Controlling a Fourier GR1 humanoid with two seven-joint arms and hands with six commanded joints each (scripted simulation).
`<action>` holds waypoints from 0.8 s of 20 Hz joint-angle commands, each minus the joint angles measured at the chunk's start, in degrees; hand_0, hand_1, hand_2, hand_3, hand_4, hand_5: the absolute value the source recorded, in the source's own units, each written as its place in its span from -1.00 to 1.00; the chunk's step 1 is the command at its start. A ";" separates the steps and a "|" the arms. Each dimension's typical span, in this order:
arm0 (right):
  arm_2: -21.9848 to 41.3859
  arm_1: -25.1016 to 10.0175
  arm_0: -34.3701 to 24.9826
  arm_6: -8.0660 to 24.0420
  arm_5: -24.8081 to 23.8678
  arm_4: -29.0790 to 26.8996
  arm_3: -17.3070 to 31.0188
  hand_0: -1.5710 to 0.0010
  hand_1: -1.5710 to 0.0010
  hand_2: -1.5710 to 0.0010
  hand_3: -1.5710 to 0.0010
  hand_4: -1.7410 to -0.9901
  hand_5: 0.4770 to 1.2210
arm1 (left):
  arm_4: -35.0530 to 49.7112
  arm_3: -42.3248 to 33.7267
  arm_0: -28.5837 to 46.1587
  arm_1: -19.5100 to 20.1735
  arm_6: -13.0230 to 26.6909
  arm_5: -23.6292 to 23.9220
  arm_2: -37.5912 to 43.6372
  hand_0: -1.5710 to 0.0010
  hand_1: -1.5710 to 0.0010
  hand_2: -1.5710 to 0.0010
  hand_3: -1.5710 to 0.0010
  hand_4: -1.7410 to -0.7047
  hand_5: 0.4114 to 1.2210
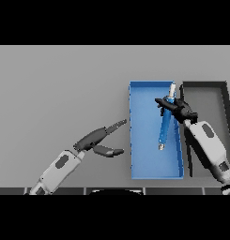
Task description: Pick up the blue pipe and place it into the blue bin.
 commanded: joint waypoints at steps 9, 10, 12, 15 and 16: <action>11.51 -7.72 -4.36 0.02 4.75 2.32 -5.22 0.84 0.88 0.88 0.93 0.47 0.08 | -0.05 -0.58 0.61 0.59 0.20 0.38 0.14 1.00 1.00 1.00 1.00 0.76 -0.85; 11.84 -7.59 -4.70 0.01 4.35 2.25 -4.83 0.87 0.90 0.91 0.94 0.47 0.03 | 0.04 -0.50 0.63 0.67 0.28 0.22 0.14 1.00 1.00 1.00 1.00 0.75 -0.85; 11.92 -7.39 -4.15 -0.18 3.24 2.58 -4.68 0.92 0.94 0.94 0.96 0.47 -0.08 | -0.06 -0.22 0.86 0.44 -0.06 0.30 0.03 1.00 1.00 1.00 1.00 0.76 -0.85; 12.78 -6.86 -4.26 -1.21 2.38 3.67 -4.56 0.96 0.97 0.97 0.98 0.49 -0.16 | 0.08 -0.59 0.97 0.98 -0.33 0.11 0.22 1.00 1.00 1.00 1.00 0.76 -0.85; 12.34 -7.00 -3.91 -1.14 2.04 3.03 -5.08 0.97 0.97 0.98 0.99 0.50 -0.18 | -0.02 -1.10 0.75 0.61 0.24 0.34 -0.04 1.00 1.00 1.00 1.00 0.77 -0.86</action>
